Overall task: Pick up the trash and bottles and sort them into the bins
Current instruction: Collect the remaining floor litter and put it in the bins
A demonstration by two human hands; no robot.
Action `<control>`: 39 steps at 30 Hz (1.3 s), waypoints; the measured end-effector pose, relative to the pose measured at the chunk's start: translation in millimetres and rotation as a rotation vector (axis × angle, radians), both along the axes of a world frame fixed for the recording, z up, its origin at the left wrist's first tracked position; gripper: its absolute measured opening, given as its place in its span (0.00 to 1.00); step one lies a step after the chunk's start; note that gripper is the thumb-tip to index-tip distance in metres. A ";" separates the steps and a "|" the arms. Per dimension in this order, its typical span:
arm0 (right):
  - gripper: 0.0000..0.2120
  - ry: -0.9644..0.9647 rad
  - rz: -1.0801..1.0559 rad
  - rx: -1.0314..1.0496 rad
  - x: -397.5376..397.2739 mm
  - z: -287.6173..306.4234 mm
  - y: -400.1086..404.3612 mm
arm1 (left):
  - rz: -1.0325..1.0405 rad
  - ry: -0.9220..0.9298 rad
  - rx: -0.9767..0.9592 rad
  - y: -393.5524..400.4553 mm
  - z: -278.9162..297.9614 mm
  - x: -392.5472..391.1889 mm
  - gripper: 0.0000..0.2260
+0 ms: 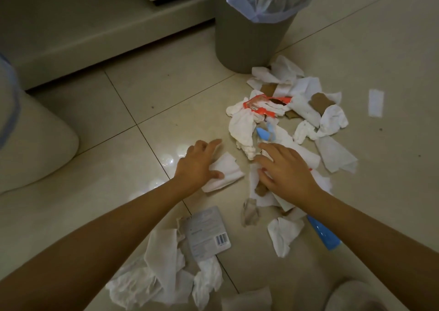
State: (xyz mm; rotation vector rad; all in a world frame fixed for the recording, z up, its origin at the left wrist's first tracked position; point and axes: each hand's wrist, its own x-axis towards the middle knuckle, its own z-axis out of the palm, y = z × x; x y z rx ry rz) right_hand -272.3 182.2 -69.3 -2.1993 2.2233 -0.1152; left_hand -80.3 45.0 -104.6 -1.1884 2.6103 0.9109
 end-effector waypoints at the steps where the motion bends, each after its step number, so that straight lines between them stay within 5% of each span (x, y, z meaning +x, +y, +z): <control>1: 0.16 0.002 -0.009 0.000 -0.5 -0.1 -2.3 | 0.002 -0.039 -0.013 1.2 -0.3 -1.4 0.40; 5: 0.14 0.005 -0.070 0.011 2.0 -3.0 -18.1 | 0.043 -0.114 0.046 6.4 -4.0 -3.2 0.35; 12: 0.26 -0.015 -0.172 0.344 12.0 -15.3 -55.4 | 0.060 -0.204 0.038 13.5 -1.2 -4.0 0.27; 18: 0.23 0.030 -0.286 0.452 17.6 -13.7 -75.8 | 0.219 -0.068 0.189 -8.5 14.0 5.0 0.25; 25: 0.22 -0.178 -0.358 0.202 36.8 3.6 -77.4 | 0.589 0.289 0.296 -65.0 32.5 29.4 0.22; 32: 0.14 -0.339 -0.448 -0.031 9.7 -1.0 -104.8 | 0.625 0.355 0.337 -68.8 28.7 29.2 0.17; 35: 0.26 -0.386 -0.457 -0.055 -13.6 -4.7 -123.7 | 0.614 0.362 0.338 -69.0 26.8 32.1 0.16; 39: 0.49 -0.356 -0.416 0.221 -35.8 -12.1 -146.7 | 0.640 0.380 0.345 -70.0 23.0 37.5 0.15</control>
